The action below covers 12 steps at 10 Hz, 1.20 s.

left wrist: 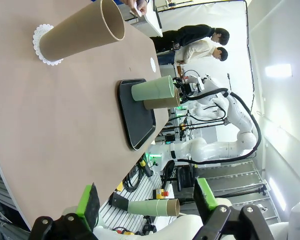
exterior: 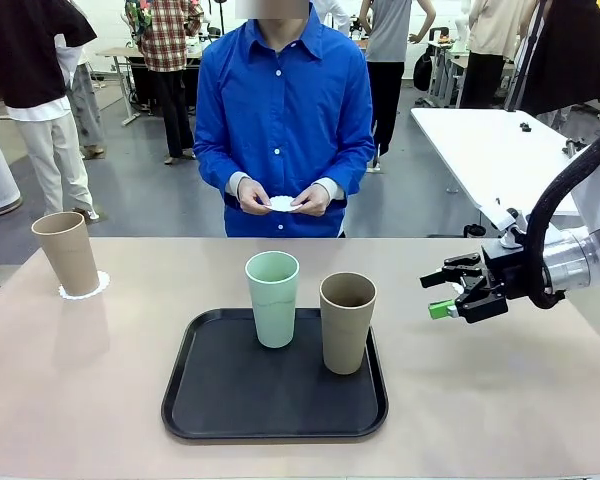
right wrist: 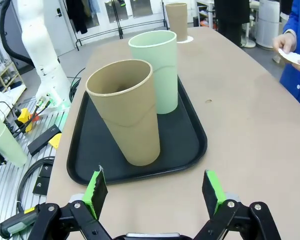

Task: Place coasters on the table and set cups on them.
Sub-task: Take one Reusable plastic cup from the Flat Tray and place it on a coaster set by the human.

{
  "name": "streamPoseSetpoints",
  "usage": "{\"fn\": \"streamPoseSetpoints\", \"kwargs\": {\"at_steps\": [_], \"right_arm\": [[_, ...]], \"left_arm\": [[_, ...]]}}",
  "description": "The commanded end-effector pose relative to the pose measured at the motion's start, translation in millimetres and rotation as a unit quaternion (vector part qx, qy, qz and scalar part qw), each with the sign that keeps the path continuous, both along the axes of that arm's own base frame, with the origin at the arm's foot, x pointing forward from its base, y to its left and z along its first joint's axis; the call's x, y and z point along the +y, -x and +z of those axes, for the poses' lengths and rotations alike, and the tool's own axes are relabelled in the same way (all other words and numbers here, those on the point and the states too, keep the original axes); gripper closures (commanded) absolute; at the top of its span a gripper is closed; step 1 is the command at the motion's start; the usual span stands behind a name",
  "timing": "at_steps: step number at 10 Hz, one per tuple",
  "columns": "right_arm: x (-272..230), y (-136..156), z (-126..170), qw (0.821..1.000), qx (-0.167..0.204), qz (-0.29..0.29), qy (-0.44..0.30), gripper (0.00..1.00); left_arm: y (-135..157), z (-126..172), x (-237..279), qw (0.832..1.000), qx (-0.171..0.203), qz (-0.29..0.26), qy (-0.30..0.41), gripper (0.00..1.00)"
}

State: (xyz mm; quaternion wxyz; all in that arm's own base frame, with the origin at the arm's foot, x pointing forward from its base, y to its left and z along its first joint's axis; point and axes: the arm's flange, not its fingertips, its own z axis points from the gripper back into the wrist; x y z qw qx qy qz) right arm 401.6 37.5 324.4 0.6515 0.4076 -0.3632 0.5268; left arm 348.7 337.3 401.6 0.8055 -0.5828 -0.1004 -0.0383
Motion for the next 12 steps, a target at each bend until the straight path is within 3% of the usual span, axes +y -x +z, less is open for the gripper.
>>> {"fn": "streamPoseSetpoints", "kwargs": {"at_steps": [1,3,5,6,12], "right_arm": [[0.1,0.0,0.0,1.000,0.000,0.000,0.000,0.00],[5.4,-1.9,-16.3,0.995,-0.007,0.080,-0.061,0.00],[11.9,-2.5,-26.6,0.989,-0.007,0.098,-0.112,0.00],[17.6,-4.0,-33.4,0.985,0.015,0.092,-0.144,0.00],[59.2,-6.2,-60.7,0.987,0.012,0.094,-0.132,0.00]], "left_arm": [[1.1,1.8,0.6,1.000,0.000,0.002,-0.002,0.00],[1.1,1.8,0.6,1.000,0.000,0.002,-0.002,0.00],[1.1,1.8,0.6,1.000,0.000,0.002,-0.002,0.00],[1.1,1.8,0.6,1.000,0.000,0.002,-0.002,0.00],[1.1,1.8,0.6,1.000,0.000,0.002,-0.002,0.00]]}}
